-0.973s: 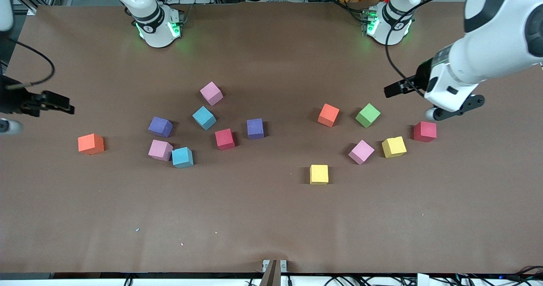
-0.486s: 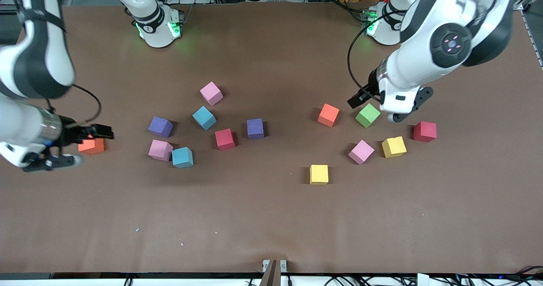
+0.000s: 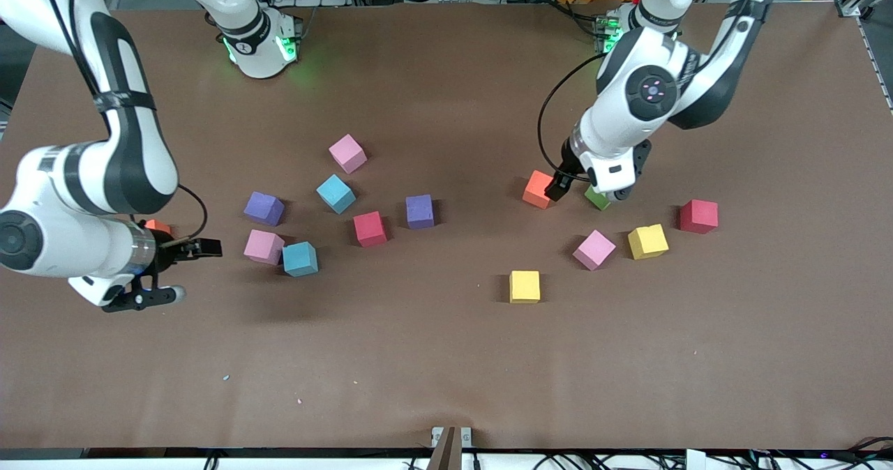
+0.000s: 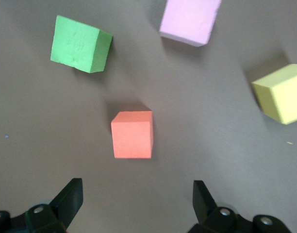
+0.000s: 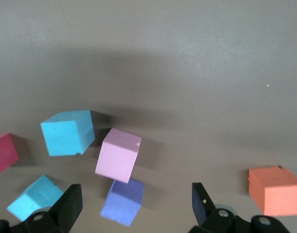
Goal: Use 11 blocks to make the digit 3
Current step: 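Close the left gripper on orange while the right gripper grips pink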
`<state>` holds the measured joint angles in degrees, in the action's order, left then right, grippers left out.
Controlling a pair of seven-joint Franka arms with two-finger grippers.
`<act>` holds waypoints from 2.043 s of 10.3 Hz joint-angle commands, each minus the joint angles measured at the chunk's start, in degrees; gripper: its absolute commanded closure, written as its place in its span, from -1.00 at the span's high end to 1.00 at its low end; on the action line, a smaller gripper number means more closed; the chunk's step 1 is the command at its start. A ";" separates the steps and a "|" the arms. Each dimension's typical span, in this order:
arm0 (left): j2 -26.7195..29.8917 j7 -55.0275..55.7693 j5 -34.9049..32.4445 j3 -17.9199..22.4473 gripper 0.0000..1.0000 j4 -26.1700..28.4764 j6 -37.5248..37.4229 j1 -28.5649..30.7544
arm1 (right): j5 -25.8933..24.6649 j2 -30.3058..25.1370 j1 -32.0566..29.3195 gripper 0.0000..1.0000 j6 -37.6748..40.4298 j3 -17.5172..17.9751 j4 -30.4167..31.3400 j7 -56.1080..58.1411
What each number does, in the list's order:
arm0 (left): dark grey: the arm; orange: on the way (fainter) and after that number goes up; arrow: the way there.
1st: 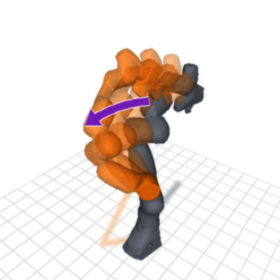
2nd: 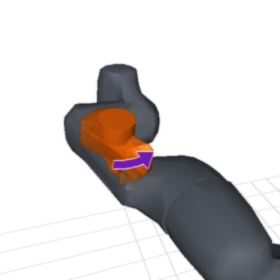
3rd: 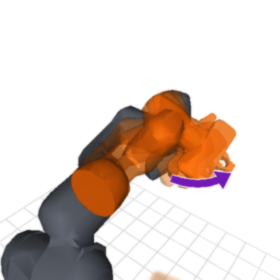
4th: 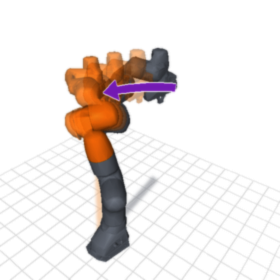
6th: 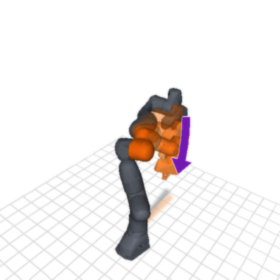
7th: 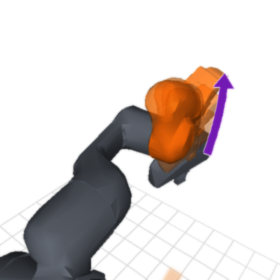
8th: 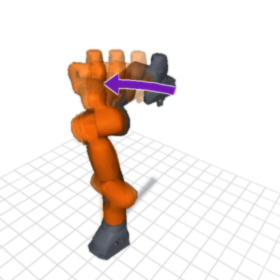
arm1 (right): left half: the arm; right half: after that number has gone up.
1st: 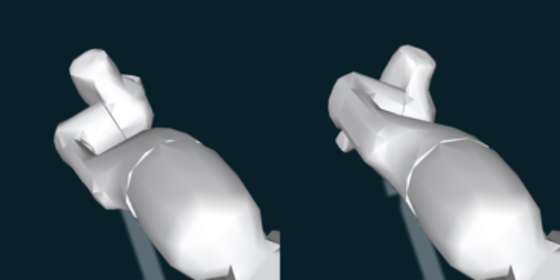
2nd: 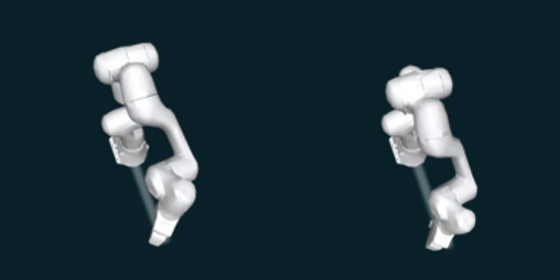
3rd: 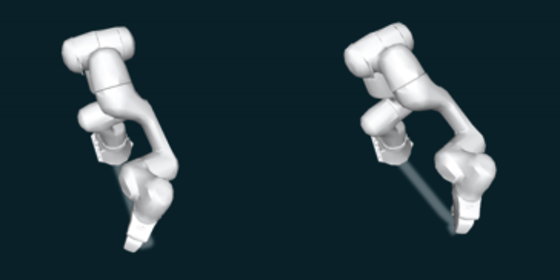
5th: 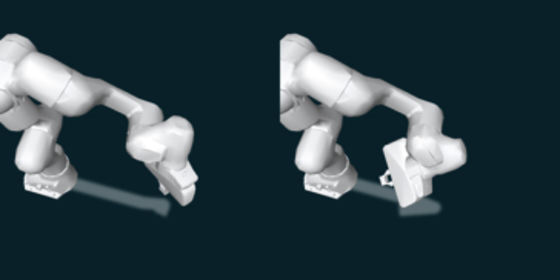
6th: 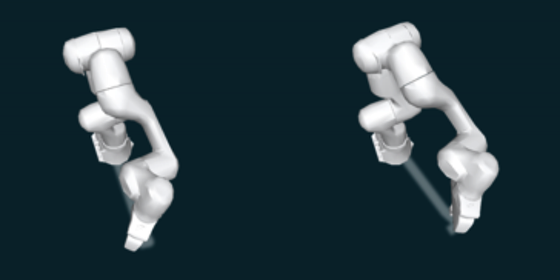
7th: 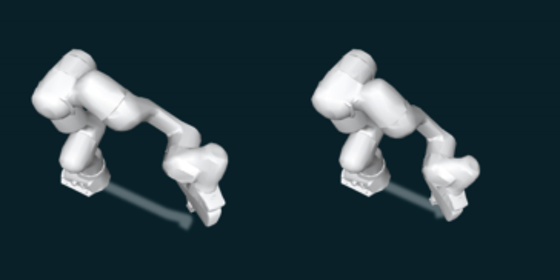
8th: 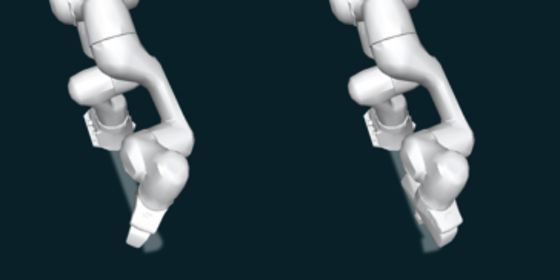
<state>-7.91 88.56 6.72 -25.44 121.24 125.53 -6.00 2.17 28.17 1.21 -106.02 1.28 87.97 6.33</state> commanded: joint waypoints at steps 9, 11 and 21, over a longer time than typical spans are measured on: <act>-2.02 4.25 -4.43 -0.67 1.00 12.26 15.35 0.37 | 0.55 -1.10 1.86 1.00 -25.02 -0.05 20.57 -13.87; -4.12 4.34 -4.52 -0.67 1.00 12.26 18.77 0.11 | 0.55 -0.67 2.39 1.00 -25.11 -0.05 20.58 -17.56; -11.69 6.89 -5.66 -0.49 1.00 9.10 22.04 -1.12 | 0.64 1.18 4.24 1.00 -29.77 0.04 26.02 -20.31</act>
<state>-17.96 93.14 3.11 -25.93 131.73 147.12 -6.92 2.19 29.29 4.95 -134.99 1.36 113.36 -13.06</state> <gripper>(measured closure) 0.000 0.000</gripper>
